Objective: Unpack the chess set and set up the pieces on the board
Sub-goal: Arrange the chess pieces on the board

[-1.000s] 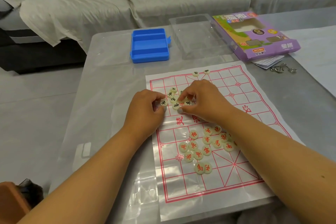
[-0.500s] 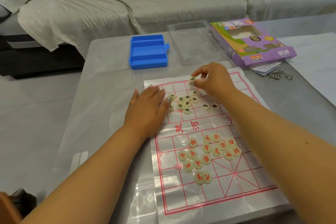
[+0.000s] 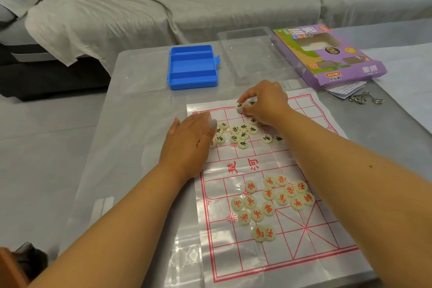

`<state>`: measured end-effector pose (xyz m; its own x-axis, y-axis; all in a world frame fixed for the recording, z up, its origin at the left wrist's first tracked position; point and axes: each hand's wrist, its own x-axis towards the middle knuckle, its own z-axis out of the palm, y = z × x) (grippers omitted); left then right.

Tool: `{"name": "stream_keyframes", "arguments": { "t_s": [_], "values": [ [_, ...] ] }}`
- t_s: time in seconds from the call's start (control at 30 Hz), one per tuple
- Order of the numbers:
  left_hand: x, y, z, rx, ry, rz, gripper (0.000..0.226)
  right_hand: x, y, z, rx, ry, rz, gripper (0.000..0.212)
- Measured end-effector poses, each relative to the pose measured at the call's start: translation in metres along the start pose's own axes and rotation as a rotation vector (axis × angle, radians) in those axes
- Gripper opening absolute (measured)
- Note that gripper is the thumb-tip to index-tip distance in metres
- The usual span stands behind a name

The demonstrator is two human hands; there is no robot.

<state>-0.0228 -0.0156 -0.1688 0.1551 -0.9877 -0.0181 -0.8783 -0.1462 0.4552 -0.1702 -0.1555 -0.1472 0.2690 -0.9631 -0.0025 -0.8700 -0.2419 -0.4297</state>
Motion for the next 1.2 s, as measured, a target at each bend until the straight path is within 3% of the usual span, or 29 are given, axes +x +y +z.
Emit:
{"name": "stream_keyframes", "arguments": {
  "t_s": [0.23,0.4,0.57,0.87,1.1,1.2],
  "values": [
    [-0.004,0.004,-0.004,-0.193,0.055,-0.083,0.070,-0.015,0.000,-0.010,0.088,0.032,-0.090,0.028],
    [-0.002,-0.001,-0.002,-0.393,0.131,-0.188,0.088,-0.033,-0.008,-0.005,0.091,-0.097,-0.192,0.028],
    [-0.001,0.000,-0.002,-0.386,0.132,-0.209,0.090,-0.038,-0.016,0.004,-0.017,-0.156,-0.228,0.036],
    [-0.001,0.002,-0.003,-0.397,0.140,-0.208,0.089,-0.038,-0.021,0.010,-0.026,-0.150,-0.249,0.028],
    [-0.004,0.006,-0.007,-0.424,0.154,-0.208,0.058,-0.014,-0.020,-0.005,-0.010,0.019,-0.126,0.031],
    [-0.004,0.006,-0.007,-0.420,0.146,-0.216,0.054,-0.002,-0.024,-0.002,-0.062,0.002,-0.094,0.029]
  ]
}}
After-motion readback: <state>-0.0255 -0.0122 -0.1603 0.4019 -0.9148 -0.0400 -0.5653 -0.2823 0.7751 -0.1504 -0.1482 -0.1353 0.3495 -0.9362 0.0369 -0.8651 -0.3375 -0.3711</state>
